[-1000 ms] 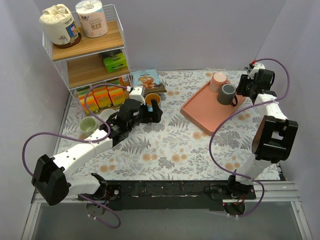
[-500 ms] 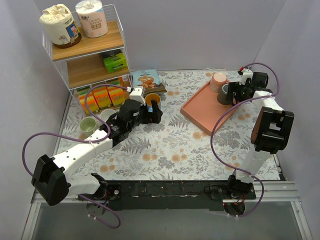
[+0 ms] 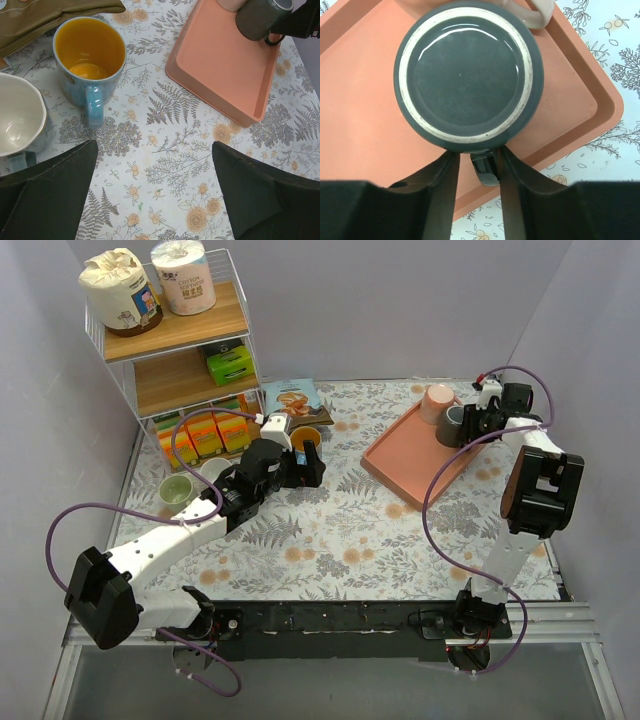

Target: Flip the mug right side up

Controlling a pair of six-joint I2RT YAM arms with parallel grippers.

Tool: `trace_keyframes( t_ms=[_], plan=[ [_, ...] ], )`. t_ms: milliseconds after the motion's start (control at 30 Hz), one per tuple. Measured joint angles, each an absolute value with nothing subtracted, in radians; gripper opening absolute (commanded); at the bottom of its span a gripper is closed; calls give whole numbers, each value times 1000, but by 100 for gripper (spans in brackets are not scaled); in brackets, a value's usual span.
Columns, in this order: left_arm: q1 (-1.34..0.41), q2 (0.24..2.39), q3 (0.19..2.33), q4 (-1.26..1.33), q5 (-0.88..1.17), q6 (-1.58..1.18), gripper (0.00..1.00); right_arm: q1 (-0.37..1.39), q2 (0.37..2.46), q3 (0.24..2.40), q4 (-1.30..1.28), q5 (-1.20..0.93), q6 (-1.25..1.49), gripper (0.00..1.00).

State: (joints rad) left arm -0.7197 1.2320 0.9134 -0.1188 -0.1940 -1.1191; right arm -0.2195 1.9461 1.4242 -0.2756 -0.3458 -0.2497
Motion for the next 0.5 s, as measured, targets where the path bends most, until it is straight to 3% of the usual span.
trace_keyframes(
  t_ms=[133, 167, 500],
  plan=[
    [-720, 1234, 913, -119, -194, -1119, 98, -219, 1946, 1431, -284, -340, -268, 19],
    [-720, 1235, 913, -119, -194, -1119, 98, -219, 1946, 1430, -286, -340, -275, 2],
    [-720, 1235, 913, -109, -178, -1121, 98, -195, 1894, 1380, -300, -313, -277, 1]
  ],
)
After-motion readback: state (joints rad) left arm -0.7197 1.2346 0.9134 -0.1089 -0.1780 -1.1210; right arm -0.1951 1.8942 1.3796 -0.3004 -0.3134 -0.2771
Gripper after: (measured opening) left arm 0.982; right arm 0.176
